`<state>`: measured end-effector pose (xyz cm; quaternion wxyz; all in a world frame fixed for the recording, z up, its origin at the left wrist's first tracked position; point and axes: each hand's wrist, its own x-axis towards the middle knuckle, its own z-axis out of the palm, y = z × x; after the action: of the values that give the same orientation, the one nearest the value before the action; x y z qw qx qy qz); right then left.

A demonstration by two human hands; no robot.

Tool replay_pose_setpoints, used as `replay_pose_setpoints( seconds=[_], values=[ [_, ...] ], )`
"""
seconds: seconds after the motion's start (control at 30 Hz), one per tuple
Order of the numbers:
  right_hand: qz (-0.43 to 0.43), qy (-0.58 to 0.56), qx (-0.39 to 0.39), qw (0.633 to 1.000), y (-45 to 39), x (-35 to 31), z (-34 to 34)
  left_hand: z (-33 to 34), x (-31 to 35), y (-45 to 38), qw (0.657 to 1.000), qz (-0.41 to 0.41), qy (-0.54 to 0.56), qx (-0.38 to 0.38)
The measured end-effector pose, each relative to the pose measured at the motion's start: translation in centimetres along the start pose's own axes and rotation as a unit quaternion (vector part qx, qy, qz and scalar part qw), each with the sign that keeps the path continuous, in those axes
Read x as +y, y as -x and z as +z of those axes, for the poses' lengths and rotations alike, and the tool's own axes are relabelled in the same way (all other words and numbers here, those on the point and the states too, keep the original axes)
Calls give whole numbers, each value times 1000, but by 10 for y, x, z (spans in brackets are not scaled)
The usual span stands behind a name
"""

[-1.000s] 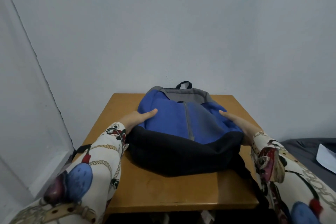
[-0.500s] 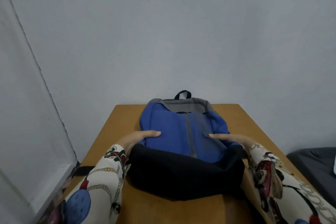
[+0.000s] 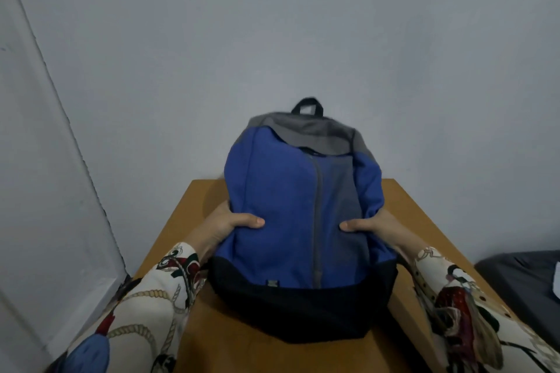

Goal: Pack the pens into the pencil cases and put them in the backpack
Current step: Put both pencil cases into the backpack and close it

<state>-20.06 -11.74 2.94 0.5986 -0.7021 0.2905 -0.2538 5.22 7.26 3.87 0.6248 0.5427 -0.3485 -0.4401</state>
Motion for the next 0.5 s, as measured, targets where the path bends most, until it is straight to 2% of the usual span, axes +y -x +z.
replay_pose_setpoints(
  seconds=[0.17, 0.3, 0.5],
  values=[
    [-86, -45, 45, 994, 0, -32, 2, 9, 39, 0, 996, 72, -43, -2],
    [-95, -53, 60, 992, -5, -44, 0, 5, 48, -10, 996, 58, -64, -20],
    [-111, -45, 45, 992, 13, -31, 5, -5, 25, -10, 997, 23, -70, 18]
  ],
)
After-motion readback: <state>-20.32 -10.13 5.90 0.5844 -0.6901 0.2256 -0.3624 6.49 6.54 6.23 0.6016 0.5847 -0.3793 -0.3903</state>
